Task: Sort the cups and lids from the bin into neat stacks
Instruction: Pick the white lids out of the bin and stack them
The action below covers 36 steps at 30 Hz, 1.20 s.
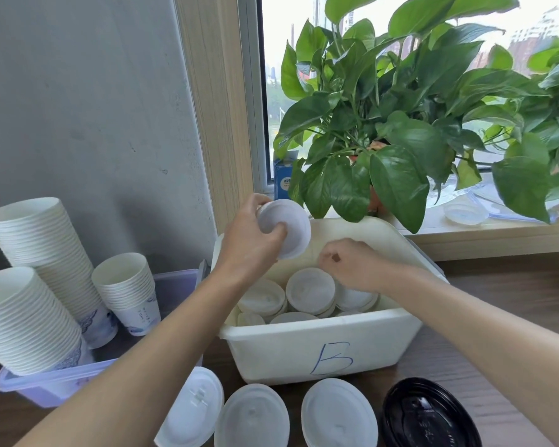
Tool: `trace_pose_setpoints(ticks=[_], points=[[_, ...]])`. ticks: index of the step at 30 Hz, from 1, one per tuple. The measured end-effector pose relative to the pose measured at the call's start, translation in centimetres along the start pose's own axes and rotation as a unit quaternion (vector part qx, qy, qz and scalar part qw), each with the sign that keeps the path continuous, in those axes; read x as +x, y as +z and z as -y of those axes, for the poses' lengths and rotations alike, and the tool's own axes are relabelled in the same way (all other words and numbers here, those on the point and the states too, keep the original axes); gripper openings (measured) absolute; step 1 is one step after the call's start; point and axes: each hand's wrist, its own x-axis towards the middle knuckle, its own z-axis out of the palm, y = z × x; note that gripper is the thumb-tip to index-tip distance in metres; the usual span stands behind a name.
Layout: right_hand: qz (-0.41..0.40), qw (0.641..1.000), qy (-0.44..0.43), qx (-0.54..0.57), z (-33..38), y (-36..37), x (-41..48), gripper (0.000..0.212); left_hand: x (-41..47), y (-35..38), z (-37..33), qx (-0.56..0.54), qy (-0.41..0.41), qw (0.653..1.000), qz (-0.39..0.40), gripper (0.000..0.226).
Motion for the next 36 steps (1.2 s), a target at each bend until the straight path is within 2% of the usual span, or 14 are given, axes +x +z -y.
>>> trace_pose_setpoints(ticks=[2, 7, 13, 16, 17, 19, 23, 26, 31, 36], points=[[0.061, 0.997, 0.011, -0.044, -0.1, 0.2, 0.0, 0.026, 0.0, 0.0, 0.0, -0.011, -0.011, 1.000, 0.000, 0.031], [0.095, 0.993, 0.013, -0.071, 0.0, 0.3, 0.0, 0.034, 0.0, 0.0, -0.1, -0.004, -0.022, 1.000, 0.003, 0.032], [0.085, 0.995, -0.014, -0.052, 0.1, 0.3, -0.2, 0.028, -0.1, 0.1, -0.2, 0.005, -0.023, 1.000, 0.000, 0.036], [0.074, 0.995, -0.043, -0.045, 0.3, 0.0, -0.2, 0.011, 0.0, 0.2, -0.1, 0.005, -0.022, 1.000, -0.007, 0.033], [0.068, 0.995, -0.040, -0.055, 0.3, 0.0, -0.2, 0.024, 0.0, 0.2, -0.1, 0.005, -0.021, 1.000, -0.009, 0.033], [0.026, 0.998, -0.034, -0.043, 0.2, 0.0, 0.2, 0.032, 0.1, 0.2, -0.1, 0.007, -0.020, 1.000, -0.013, 0.033], [-0.056, 0.998, -0.009, 0.014, 0.2, -0.2, 0.3, 0.021, 0.3, 0.2, 0.2, 0.007, -0.021, 0.999, -0.024, 0.031], [-0.101, 0.994, 0.008, 0.043, 0.5, -0.5, 0.1, 0.021, 0.4, 0.0, 0.3, 0.006, -0.022, 0.999, -0.042, 0.035], [-0.204, 0.969, -0.013, 0.138, 1.0, -1.4, -0.8, 0.020, 0.5, -0.2, 0.5, 0.006, -0.011, 0.996, -0.086, 0.044], [-0.272, 0.936, -0.069, 0.211, 1.5, -1.6, -1.1, 0.023, 0.4, -0.1, 0.2, 0.015, -0.026, 0.996, -0.081, 0.048]])
